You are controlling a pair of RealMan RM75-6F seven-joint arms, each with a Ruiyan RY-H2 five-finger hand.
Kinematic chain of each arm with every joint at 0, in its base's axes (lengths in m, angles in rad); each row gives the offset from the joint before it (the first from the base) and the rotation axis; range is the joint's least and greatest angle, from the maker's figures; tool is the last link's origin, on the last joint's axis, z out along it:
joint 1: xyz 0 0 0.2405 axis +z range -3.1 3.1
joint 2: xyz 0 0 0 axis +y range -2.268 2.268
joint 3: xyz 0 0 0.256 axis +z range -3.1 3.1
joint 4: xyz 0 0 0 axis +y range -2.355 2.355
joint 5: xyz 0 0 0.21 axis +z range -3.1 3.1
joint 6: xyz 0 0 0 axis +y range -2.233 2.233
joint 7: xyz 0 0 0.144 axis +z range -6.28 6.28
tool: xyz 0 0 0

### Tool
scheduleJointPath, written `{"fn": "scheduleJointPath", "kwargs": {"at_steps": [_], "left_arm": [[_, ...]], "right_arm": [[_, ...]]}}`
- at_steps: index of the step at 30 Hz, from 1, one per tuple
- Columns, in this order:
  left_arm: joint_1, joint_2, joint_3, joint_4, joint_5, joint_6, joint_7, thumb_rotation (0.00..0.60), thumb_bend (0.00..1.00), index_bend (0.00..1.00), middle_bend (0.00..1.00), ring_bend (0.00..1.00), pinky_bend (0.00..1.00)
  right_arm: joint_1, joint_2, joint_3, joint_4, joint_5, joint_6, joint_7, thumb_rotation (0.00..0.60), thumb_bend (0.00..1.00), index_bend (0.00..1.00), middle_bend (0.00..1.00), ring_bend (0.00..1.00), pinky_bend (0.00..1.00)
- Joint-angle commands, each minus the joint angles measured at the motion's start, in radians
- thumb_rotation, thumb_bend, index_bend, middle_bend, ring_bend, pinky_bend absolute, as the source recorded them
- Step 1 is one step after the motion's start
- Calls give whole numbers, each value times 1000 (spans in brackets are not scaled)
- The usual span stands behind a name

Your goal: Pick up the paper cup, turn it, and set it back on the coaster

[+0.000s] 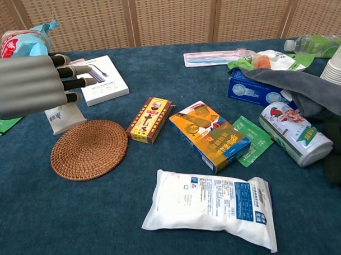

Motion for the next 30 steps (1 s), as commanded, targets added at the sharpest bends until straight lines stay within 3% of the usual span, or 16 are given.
{"fn": "scheduleJointPath", "kwargs": {"at_steps": [1,8,14,18,30], "left_arm": [[-1,-26,15,11,14,-6,67,600,446,418,93,44,204],[11,-62,27,7,9,-8,160,600,446,386,69,17,181],[26,-67,33,-15,0,6,198,600,446,207,12,0,140],[43,-68,33,-38,-5,32,224,600,446,13,0,0,94],[97,-29,7,-138,-53,117,179,600,446,0,0,0,68]], "right_arm": [[1,-1,0,1,-3,-1,2,600,448,0,0,0,0],[-2,2,-3,1,-10,7,11,600,446,0,0,0,0],[-6,4,-5,6,-14,13,22,600,447,0,0,0,0],[-6,6,-6,7,-18,15,26,600,446,0,0,0,0],[-7,12,-9,8,-24,18,29,600,450,0,0,0,0]]}}
